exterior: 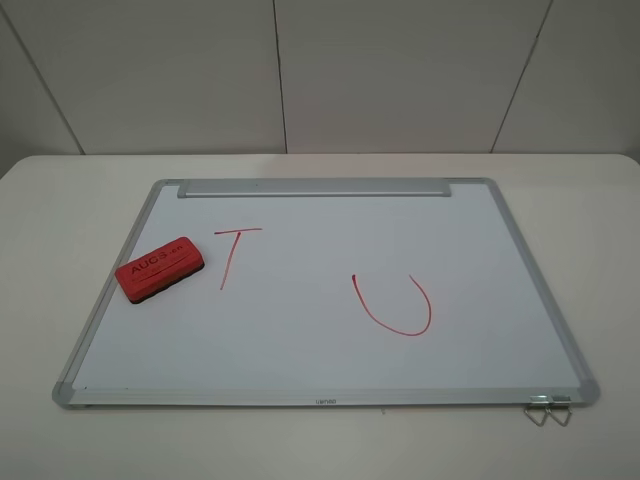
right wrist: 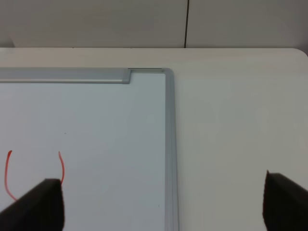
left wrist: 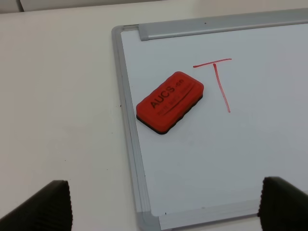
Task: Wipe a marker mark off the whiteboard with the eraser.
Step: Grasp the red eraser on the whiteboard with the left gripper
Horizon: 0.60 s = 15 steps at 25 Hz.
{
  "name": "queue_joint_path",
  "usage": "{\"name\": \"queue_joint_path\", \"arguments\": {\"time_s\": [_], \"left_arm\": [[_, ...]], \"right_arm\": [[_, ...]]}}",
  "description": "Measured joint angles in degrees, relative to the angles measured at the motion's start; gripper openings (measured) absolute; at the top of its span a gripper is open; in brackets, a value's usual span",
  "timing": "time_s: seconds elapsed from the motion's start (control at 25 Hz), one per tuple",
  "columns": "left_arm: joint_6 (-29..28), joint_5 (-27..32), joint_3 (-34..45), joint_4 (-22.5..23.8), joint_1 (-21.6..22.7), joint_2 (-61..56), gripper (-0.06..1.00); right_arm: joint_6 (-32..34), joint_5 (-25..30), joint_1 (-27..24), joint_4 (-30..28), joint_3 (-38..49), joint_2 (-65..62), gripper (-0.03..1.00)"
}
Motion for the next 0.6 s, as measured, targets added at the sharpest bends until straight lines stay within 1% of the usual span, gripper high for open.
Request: {"name": "queue_joint_path", "arguments": {"time_s": [0.6], "left_arm": [[0.0, 0.0, 0.0, 0.0, 0.0, 0.0, 0.77]], "right_arm": [[0.0, 0.0, 0.0, 0.0, 0.0, 0.0, 0.71]]}}
